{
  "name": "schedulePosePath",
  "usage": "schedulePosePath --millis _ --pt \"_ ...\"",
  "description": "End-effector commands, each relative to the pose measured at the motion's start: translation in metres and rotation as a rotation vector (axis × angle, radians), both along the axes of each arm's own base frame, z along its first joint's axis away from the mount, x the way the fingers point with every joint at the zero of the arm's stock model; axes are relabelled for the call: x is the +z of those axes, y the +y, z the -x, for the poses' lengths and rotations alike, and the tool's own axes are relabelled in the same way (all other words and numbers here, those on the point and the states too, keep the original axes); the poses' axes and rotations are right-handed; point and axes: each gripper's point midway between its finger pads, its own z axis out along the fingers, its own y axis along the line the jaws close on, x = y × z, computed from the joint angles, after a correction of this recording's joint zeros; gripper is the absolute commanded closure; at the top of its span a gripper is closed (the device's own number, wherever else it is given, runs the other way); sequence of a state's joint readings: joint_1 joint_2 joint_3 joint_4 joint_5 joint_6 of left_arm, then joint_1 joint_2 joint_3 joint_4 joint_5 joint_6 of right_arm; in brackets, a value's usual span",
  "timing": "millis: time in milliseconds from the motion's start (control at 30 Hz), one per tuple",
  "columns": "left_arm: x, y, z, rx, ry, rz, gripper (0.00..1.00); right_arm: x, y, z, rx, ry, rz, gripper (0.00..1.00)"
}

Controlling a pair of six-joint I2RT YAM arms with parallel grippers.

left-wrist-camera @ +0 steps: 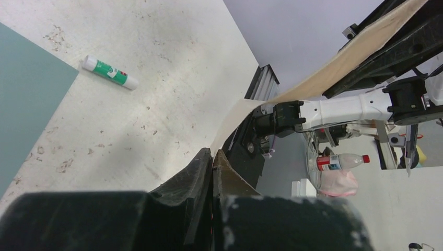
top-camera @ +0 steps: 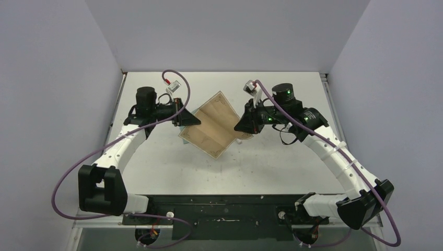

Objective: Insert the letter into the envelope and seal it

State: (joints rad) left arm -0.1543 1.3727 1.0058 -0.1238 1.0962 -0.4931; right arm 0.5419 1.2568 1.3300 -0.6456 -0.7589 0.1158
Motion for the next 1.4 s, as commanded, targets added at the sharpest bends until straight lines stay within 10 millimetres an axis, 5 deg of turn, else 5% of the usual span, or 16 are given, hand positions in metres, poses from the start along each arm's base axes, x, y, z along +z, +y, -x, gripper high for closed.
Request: schedulePosePath --millis 0,167,233,333,467,567,700,867,933,1033,1267,1367 --pt "0.023 -0.001 0.002 -0.019 -0.092 0.045 1.0 0.023 0.004 -0.007 0.017 -0.084 -0.05 0.95" --pt "0.049 -0.003 -0.017 0.07 -0.157 0.108 1.0 0.018 0.012 0.009 0.115 -0.057 -0.048 0.92" --pt "0.06 -0.005 -0.023 0.106 -0.152 0.165 1.0 0.012 0.019 0.014 0.152 -0.041 -0.047 0.73" --pt "0.078 -0.007 -0.028 0.131 -0.163 0.254 1.0 0.003 0.032 0.022 0.199 -0.023 -0.054 0.32" --pt "0.091 -0.009 -0.033 0.143 -0.168 0.328 1.0 0.0 0.048 0.026 0.234 -0.02 -0.064 0.13" --pt "0.093 -0.01 -0.035 0.129 -0.172 0.328 1.0 0.007 0.048 0.016 0.181 -0.055 -0.057 0.11" --pt "0.095 -0.012 -0.026 0.077 -0.195 0.313 1.0 0.03 0.032 -0.028 -0.075 -0.138 -0.071 0.09" --pt "0.096 -0.012 0.009 -0.059 -0.248 0.286 1.0 0.045 0.001 -0.073 -0.302 -0.16 -0.164 0.0" --pt "0.097 -0.011 0.024 -0.109 -0.281 0.273 1.0 0.045 0.001 -0.078 -0.308 -0.178 -0.172 0.05" --pt "0.098 -0.009 0.039 -0.154 -0.3 0.258 1.0 0.045 0.019 -0.066 -0.166 -0.162 -0.204 0.07" --pt "0.103 -0.01 0.054 -0.203 -0.32 0.256 1.0 0.036 0.069 -0.002 0.247 -0.114 -0.194 0.03" --pt "0.105 -0.01 0.056 -0.206 -0.328 0.257 1.0 0.03 0.074 0.004 0.278 -0.06 -0.186 0.14"
